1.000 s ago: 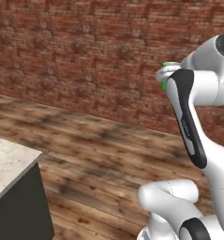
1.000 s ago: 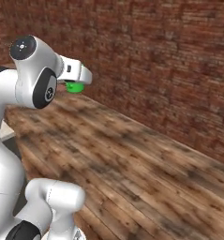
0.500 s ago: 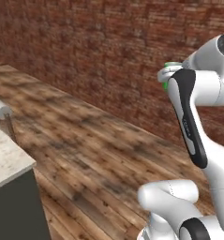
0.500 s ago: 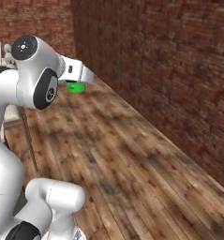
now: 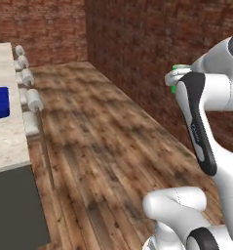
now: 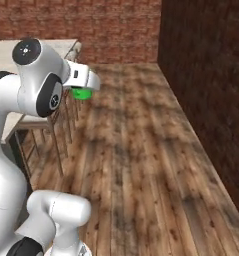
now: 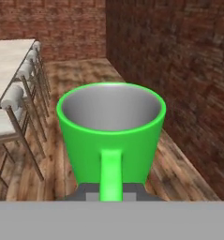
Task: There is a tray on the dining counter. Grab the cup, mug, and pitcher and place them on the tray. The pitcher may be placed next to the tray if it cannot fit the tray.
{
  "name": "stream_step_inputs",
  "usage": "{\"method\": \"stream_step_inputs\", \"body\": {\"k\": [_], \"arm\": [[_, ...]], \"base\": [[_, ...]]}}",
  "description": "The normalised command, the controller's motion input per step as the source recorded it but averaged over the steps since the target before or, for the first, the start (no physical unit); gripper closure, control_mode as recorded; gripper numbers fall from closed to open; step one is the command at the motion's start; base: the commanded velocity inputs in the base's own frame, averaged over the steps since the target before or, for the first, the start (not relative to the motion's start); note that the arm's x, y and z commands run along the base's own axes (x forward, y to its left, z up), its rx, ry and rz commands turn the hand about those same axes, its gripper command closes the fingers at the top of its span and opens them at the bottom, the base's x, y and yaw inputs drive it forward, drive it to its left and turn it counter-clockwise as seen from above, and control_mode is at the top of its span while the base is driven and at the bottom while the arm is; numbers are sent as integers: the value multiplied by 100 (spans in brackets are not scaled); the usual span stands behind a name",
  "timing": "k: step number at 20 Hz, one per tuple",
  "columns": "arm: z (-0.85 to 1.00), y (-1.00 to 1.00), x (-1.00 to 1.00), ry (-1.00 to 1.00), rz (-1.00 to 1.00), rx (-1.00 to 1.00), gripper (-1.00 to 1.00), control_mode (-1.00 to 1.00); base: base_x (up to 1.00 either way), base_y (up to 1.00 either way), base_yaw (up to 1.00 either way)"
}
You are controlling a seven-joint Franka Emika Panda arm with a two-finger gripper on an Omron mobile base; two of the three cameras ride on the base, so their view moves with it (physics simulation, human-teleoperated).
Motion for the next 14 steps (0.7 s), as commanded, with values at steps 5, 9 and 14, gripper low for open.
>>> {"method": "stream_step_inputs", "body": {"k": [5, 9, 14], "arm": [[0, 0, 0, 0, 0, 0, 100, 100], [0, 0, 0, 0, 0, 0, 100, 100], [0, 0, 0, 0, 0, 0, 100, 100]], "base": [[65, -78, 69], [64, -74, 68], [67, -71, 67]]}}
